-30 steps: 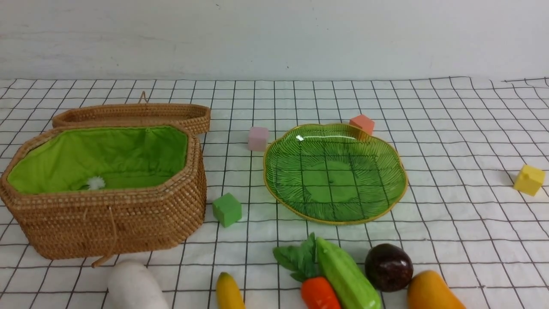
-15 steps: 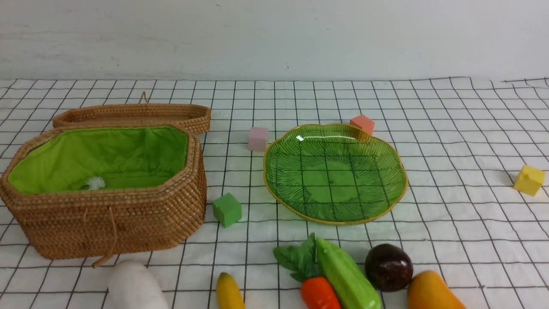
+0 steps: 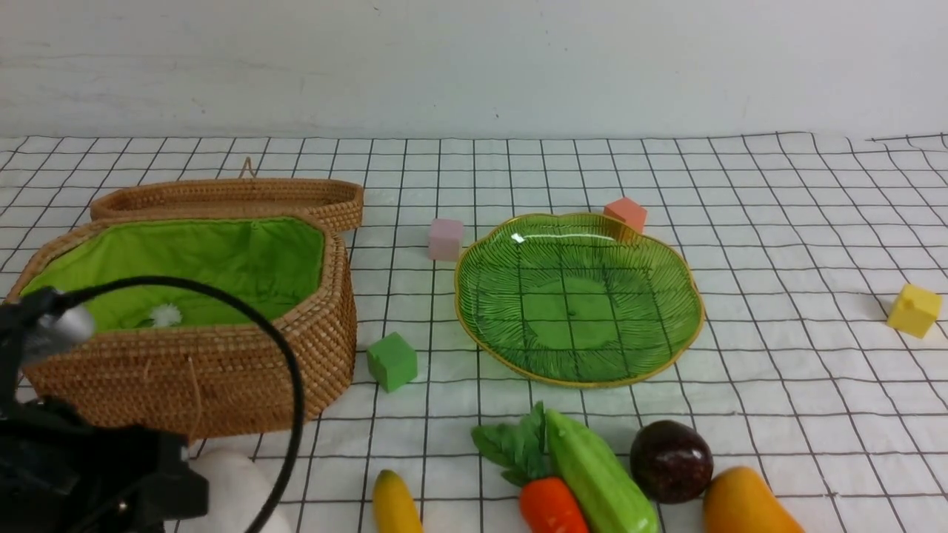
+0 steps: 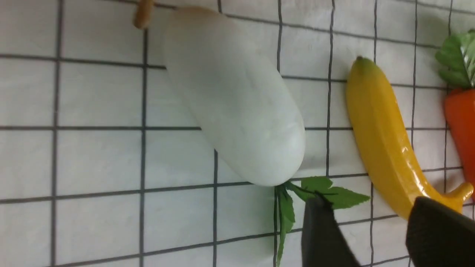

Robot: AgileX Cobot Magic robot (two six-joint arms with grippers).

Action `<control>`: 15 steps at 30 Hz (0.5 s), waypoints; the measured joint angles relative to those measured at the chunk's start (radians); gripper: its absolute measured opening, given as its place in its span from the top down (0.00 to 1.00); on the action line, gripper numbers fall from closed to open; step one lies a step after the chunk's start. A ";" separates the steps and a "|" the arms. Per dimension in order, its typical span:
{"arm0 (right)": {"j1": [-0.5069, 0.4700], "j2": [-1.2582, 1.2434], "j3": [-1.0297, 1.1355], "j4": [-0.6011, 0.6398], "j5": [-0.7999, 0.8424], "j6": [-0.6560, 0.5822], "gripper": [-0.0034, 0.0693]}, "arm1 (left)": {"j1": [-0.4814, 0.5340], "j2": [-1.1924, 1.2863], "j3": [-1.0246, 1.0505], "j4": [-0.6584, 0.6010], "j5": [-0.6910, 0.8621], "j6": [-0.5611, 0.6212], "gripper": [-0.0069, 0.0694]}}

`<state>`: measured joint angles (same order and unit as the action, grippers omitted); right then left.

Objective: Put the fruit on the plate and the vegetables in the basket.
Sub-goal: Take a daikon with your left arm and place it on the basket on the left.

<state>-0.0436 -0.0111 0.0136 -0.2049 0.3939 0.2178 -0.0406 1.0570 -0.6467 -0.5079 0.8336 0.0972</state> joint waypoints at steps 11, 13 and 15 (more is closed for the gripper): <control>0.000 0.000 0.000 0.000 0.000 0.000 0.62 | 0.000 0.298 0.000 -0.028 -0.152 -0.066 0.04; 0.000 0.000 0.000 0.000 0.000 0.000 0.62 | 0.000 0.365 -0.001 -0.048 -0.227 -0.086 0.03; 0.000 0.000 0.000 0.000 0.000 0.000 0.62 | 0.000 0.402 -0.002 -0.070 -0.260 -0.088 0.04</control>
<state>-0.0436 -0.0111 0.0136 -0.2049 0.3939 0.2178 -0.0406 1.4595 -0.6487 -0.5782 0.5735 0.0097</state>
